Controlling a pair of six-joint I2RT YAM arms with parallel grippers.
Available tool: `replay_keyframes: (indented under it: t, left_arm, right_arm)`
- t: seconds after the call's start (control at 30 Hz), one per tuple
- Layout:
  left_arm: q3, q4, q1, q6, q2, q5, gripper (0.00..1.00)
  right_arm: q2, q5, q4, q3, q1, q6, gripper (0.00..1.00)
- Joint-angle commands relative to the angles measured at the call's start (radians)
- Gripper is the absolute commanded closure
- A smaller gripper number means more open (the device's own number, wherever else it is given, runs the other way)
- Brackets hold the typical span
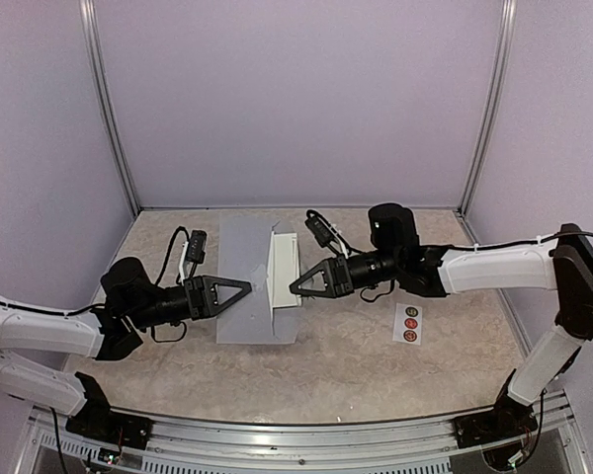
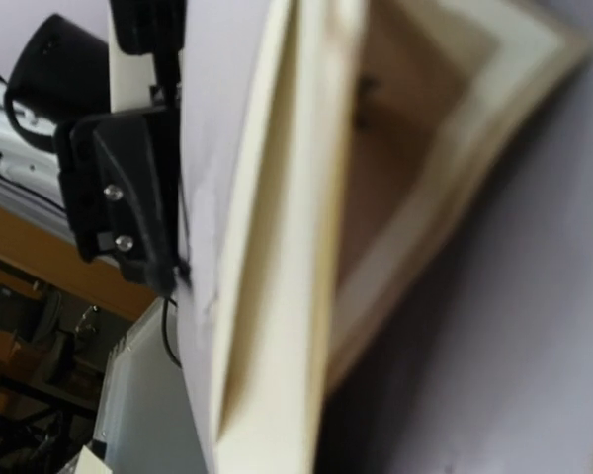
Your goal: Place the letter into the envelope and seal it
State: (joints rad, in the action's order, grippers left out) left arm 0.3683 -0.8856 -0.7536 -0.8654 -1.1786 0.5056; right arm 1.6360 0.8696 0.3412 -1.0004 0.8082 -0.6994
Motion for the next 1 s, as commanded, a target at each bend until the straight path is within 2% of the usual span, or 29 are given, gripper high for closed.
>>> replay_keyframes:
  t: [0.0,0.17,0.27,0.4,0.63,0.8,0.83,0.97]
  left_arm:
    - [0.054,0.035,-0.008,0.037,-0.015,0.024,0.77]
    - [0.099,0.099,-0.004,0.082,-0.026,0.025,0.75]
    - [0.108,0.103,-0.004,0.087,-0.04,0.026,0.77]
    - [0.109,0.062,-0.016,0.069,-0.075,0.038,0.88]
    - [0.098,-0.001,-0.045,0.048,-0.108,0.012,0.91]
    - [0.08,-0.018,-0.046,0.043,-0.099,-0.007,1.0]
    - [0.078,-0.018,-0.046,0.044,-0.094,-0.005,1.0]
    - [0.074,-0.017,-0.046,0.045,-0.082,0.012,1.0]
  right_arm:
    - [-0.019,0.011,-0.113,-0.043,0.008,0.102,1.0]
    - [-0.013,0.001,-0.261,-0.082,0.015,0.186,1.0]
    - [-0.005,-0.001,-0.295,-0.102,0.024,0.213,1.0]
    - [0.024,0.009,-0.293,-0.13,0.048,0.222,1.0]
    - [0.078,0.019,-0.212,-0.158,0.09,0.182,1.0]
    - [0.055,-0.018,-0.232,-0.147,0.089,0.18,1.0]
    - [0.045,-0.029,-0.242,-0.141,0.084,0.182,0.99]
    - [-0.006,-0.052,-0.239,-0.094,0.051,0.17,0.78]
